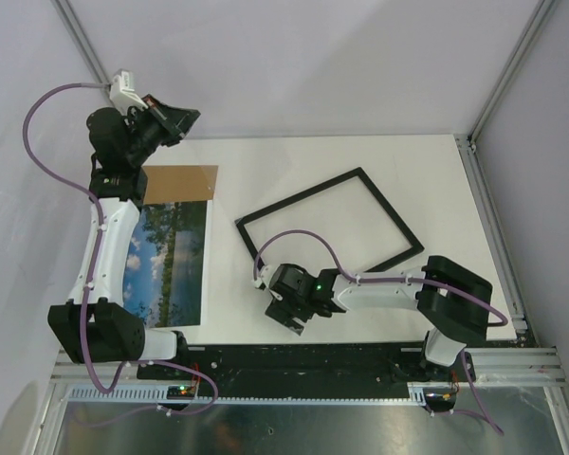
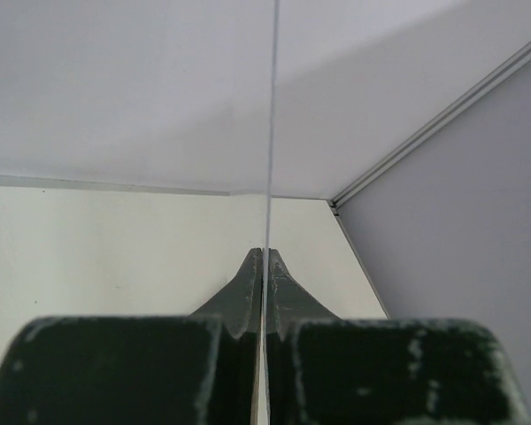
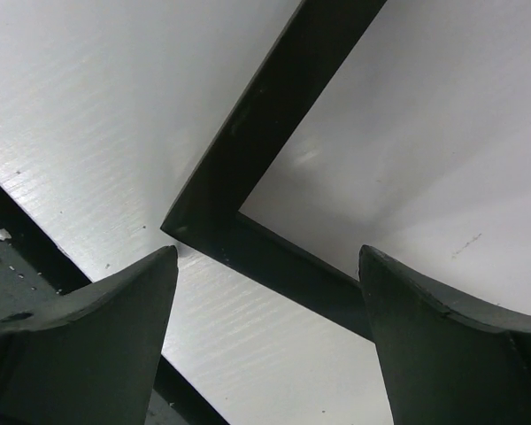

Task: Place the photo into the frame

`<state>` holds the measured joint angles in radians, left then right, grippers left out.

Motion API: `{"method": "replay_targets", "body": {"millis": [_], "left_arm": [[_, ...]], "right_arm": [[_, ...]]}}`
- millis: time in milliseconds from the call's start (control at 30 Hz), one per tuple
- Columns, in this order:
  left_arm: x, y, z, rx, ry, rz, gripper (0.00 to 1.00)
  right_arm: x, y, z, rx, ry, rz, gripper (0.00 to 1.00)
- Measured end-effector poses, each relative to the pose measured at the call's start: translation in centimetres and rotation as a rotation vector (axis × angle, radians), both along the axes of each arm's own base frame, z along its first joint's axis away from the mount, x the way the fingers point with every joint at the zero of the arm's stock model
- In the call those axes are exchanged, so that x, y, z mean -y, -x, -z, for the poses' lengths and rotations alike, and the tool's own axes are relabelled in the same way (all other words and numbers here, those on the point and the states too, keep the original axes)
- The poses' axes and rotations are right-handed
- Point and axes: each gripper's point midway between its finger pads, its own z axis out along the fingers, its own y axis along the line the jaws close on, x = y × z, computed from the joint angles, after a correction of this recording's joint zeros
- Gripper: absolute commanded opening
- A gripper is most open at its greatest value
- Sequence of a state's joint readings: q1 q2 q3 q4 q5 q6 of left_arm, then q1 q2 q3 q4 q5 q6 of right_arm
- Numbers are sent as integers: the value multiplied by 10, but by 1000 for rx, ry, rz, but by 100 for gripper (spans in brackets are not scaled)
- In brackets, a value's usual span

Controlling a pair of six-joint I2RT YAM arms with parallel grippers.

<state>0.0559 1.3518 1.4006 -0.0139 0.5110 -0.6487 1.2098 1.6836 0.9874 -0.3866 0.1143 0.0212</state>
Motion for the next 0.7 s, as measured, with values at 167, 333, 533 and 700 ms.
{"method": "replay_targets", "body": {"millis": [167,333,533,700], "left_arm": [[-2,0,-1,1,0,-6,0],[-16,0,-4,7,4,-40,0],[-42,2,-13,24,14,-122,0],[-53,5,-20,37,22,-165,0]], "right_arm": [[0,-2,4,5,9,0,59],[-8,-4,2,23,-14,-41,35],[-13,-18,2,19,-14,13,24],[-30,-43,1,8,-35,71,23]]}}
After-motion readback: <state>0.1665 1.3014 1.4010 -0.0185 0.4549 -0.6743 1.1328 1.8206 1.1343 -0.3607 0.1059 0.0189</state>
